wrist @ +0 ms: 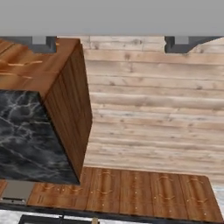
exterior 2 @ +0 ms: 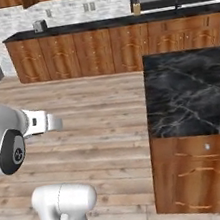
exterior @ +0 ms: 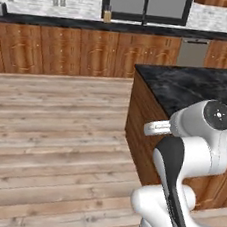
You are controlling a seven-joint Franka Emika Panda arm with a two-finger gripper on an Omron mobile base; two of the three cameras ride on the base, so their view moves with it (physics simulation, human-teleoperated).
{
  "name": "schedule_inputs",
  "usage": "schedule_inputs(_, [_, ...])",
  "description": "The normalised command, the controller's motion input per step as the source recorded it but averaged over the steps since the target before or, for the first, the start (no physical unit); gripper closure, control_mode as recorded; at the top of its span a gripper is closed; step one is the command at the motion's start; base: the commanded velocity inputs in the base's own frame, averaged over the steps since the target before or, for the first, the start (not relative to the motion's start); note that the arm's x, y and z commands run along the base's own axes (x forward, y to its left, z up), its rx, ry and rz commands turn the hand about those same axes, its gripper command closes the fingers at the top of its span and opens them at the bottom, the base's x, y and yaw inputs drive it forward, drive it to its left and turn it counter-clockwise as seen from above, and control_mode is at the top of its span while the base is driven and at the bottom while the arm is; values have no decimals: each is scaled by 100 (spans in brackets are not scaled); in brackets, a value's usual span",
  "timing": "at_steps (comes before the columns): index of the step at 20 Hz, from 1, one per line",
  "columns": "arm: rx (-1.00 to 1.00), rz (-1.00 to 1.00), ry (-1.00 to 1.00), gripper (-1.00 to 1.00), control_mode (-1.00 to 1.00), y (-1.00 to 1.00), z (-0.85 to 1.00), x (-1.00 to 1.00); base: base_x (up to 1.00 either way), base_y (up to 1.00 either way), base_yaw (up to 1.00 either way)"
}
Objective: Take 2 condiments from the cabinet and move them on the counter near the stove.Make sure the condiments are lined up with each other, next to each other.
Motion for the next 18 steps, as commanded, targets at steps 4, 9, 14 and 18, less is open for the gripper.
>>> schedule_inputs(4, [0,0,0,-100,100,0,0,0,77,100,7])
schedule_inputs(9, [0,0,0,-100,100,0,0,0,69,100,25])
schedule_inputs(14, [0,0,0,-100,100,0,0,0,100,89,16])
schedule_inputs(18, [0,0,0,-100,100,0,0,0,100,49,1])
